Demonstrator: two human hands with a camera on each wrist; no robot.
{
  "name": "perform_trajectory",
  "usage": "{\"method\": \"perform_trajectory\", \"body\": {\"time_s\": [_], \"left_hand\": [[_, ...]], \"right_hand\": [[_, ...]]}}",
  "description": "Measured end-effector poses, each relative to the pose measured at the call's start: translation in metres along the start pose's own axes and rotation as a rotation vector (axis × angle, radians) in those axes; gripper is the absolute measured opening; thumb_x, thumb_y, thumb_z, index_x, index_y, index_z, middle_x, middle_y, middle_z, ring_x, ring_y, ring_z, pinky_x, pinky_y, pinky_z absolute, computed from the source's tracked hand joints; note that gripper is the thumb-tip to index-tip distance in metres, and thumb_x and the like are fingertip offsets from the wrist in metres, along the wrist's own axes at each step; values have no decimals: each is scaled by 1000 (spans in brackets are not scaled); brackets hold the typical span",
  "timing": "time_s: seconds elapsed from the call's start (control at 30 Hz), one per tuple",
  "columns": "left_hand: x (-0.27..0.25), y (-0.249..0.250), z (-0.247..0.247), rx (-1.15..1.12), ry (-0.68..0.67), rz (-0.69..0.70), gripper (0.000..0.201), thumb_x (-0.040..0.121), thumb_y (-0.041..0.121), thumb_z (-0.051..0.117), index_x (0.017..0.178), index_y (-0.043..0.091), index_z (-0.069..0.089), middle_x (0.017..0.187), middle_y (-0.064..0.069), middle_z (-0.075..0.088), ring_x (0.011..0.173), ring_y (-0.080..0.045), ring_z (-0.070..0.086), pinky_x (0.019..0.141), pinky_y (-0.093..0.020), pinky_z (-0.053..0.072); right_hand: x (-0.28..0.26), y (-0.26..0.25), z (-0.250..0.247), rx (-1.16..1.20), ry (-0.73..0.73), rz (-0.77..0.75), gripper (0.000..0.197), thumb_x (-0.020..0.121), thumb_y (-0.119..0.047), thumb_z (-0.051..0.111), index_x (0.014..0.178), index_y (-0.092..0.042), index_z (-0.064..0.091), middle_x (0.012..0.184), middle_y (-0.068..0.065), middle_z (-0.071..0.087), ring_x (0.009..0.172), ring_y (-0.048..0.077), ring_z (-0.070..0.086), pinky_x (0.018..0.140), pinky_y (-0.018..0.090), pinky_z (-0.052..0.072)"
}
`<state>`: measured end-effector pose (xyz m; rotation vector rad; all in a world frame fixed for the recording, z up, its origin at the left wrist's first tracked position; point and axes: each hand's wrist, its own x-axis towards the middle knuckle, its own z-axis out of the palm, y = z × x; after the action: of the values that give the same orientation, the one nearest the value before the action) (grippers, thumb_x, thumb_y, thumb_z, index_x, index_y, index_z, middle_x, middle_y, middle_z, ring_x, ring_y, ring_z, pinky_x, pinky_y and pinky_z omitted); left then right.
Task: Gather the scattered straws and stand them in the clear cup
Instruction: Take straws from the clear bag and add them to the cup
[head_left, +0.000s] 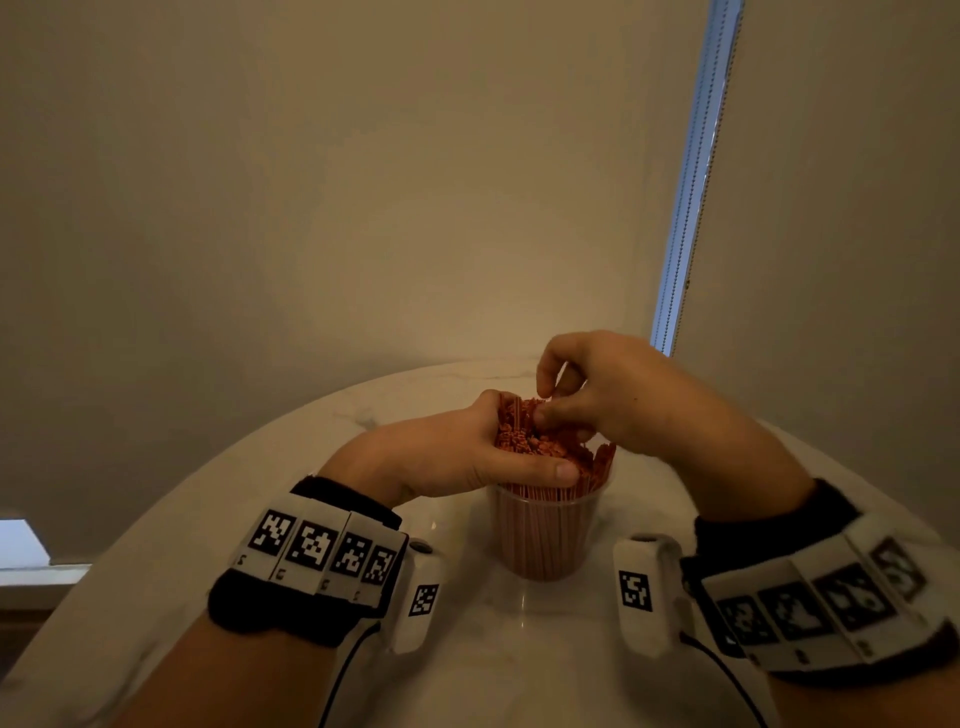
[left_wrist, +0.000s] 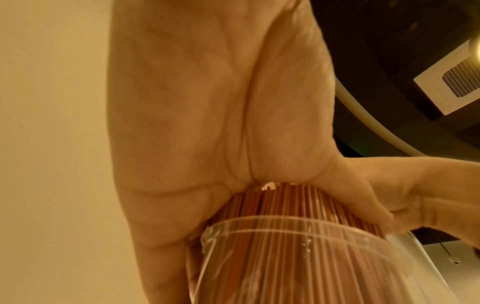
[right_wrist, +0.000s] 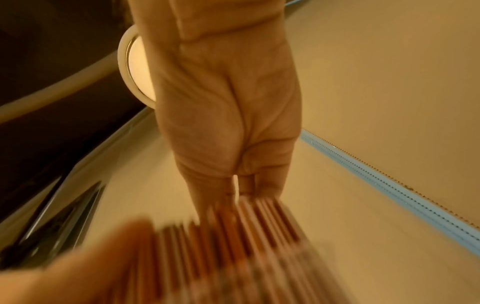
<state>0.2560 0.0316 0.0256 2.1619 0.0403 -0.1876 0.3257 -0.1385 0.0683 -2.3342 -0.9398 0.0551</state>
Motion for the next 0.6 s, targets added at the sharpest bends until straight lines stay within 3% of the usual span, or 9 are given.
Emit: {"method": "perform_trajectory", "body": {"time_s": [0.1,0.2,0.27,0.33,0.4,0.47,0.6], "left_hand": [[0,1,0,-21,1,2,91,76,47,87,147,23,36,126,12,64,110,3,64,81,-12,54],[-1,2,0,-28,-4,4,92,77,46,87,149,23,34,126,13,64,109,4,64,81,-11,54],[-2,2,1,-36,2,10,93,77,45,87,150,22,33,129,12,62,112,2,63,85,-13,54],[-2,2,0,-38,8,21,96,75,46,87,151,21,34,136,11,56,121,-2,58,97,-20,53],[-2,1,-1,-38,-1,24,100,72,47,89,151,23,33,138,11,54,125,-4,56,104,-27,51],[-2,-1,-3,-37,-20,19,103,72,45,91,152,26,29,136,11,58,124,-4,58,105,-27,51],[-3,-2,-4,-5,-15,10,108,70,46,92,154,24,28,133,13,60,122,-1,58,104,-24,49]], "right_hand": [[6,2,11,-102,49,12,10,86,-33,75,83,-26,68,80,-6,70,74,12,66,66,31,55],[7,5,8,-10,99,-12,13,95,-41,62,90,-33,71,84,-12,70,79,7,64,62,24,48],[4,6,4,20,15,-57,10,93,-39,65,99,-37,72,91,-16,69,83,3,63,65,21,48],[2,5,4,-2,-87,-95,10,88,-33,72,96,-38,75,88,-16,71,81,1,65,69,21,50],[2,2,5,19,-44,-118,9,87,-30,74,92,-38,74,83,-18,72,78,-2,66,70,21,50],[2,0,4,55,26,-135,11,88,-29,73,94,-39,73,83,-19,71,80,-2,66,72,23,53],[-5,-5,0,-93,-100,-108,22,94,-25,64,103,-42,76,101,-17,70,93,4,64,86,30,55]]}}
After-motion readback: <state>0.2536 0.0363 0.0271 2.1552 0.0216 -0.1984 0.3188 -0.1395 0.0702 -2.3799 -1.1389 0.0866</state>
